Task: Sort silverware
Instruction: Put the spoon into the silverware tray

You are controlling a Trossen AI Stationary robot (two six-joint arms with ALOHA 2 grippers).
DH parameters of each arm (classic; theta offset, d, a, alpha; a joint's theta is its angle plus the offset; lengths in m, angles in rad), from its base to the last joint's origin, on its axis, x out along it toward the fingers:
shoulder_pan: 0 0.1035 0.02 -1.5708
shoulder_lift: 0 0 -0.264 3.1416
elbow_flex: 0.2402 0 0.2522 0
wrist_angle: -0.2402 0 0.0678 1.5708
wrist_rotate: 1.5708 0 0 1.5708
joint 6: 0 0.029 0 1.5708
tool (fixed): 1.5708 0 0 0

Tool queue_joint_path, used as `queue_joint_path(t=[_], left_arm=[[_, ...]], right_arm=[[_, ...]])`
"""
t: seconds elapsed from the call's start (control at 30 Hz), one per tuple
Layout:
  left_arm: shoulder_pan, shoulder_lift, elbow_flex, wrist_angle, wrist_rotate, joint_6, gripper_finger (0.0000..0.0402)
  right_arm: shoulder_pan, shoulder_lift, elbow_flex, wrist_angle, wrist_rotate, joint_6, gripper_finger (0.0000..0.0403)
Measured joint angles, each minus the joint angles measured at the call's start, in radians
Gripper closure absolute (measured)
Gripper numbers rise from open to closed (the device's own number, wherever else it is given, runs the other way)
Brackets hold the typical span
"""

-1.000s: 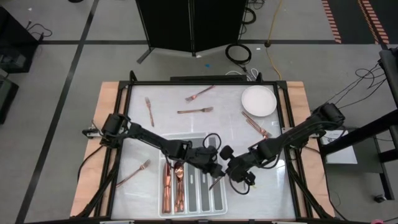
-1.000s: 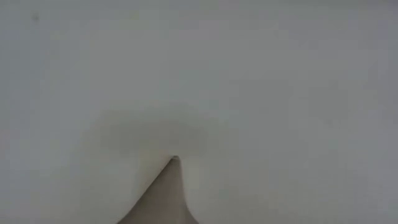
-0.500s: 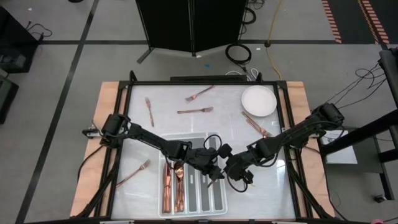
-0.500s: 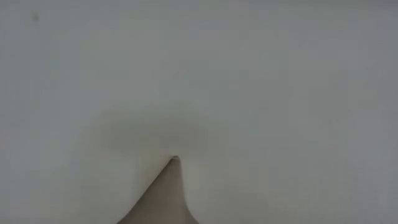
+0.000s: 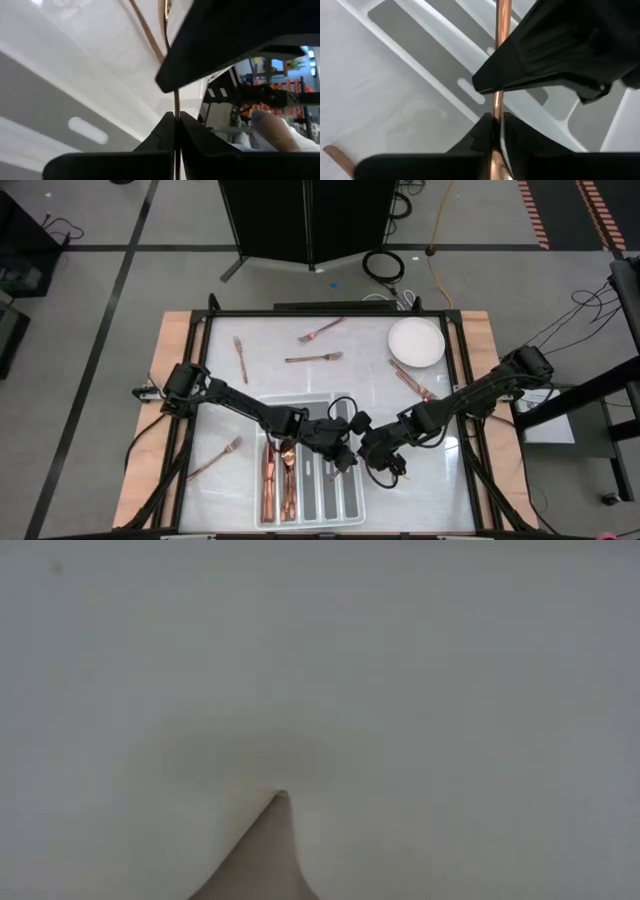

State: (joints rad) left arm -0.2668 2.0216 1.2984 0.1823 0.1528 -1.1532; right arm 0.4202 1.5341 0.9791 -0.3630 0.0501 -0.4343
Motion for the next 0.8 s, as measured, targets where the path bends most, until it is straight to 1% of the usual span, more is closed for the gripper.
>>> queue_joint_path(t=[0.07,0.17,0.23,0.33,0.4,0.47,0.53,0.63,0.7,0.8], left_arm=[[0.000,0.000,0.000,-0.015,-0.019,-0.012,0.0394],[0.001,0.001,0.000,-0.043,-0.049,-0.022,0.0396],[0.005,0.001,0.001,-0.101,-0.060,-0.035,0.0396],[0.007,-0.017,0.000,-0.220,-0.074,-0.034,0.0397],[0.005,-0.057,0.001,-0.314,-0.111,-0.029,0.0397],[-0.012,-0.102,0.001,-0.407,-0.188,-0.039,0.0398],[-0.045,-0.163,-0.001,-0.517,-0.287,-0.072,0.0398],[-0.123,-0.247,0.003,-0.605,-0.477,-0.181,0.0398],[-0.187,-0.265,0.003,-0.681,-0.586,-0.304,0.0399],[-0.292,-0.250,-0.001,-0.775,-0.710,-0.556,0.0399]], right_arm=[[0.000,-0.001,0.002,-0.002,0.018,-0.028,0.0341],[0.002,-0.007,0.037,-0.060,0.108,-0.035,0.0308],[0.000,-0.019,0.084,-0.133,0.155,-0.007,0.0288],[0.000,-0.051,0.147,-0.270,0.159,0.058,0.0268],[0.000,-0.095,0.162,-0.315,0.157,0.098,0.0261],[0.001,-0.158,0.150,-0.345,0.157,0.128,0.0259],[0.000,-0.235,0.119,-0.349,0.158,0.165,0.0258],[0.000,-0.365,0.048,-0.321,0.158,0.214,0.0261],[0.001,-0.451,-0.010,-0.266,0.158,0.242,0.0262],[0.000,-0.562,-0.100,-0.196,0.154,0.296,0.0263]])
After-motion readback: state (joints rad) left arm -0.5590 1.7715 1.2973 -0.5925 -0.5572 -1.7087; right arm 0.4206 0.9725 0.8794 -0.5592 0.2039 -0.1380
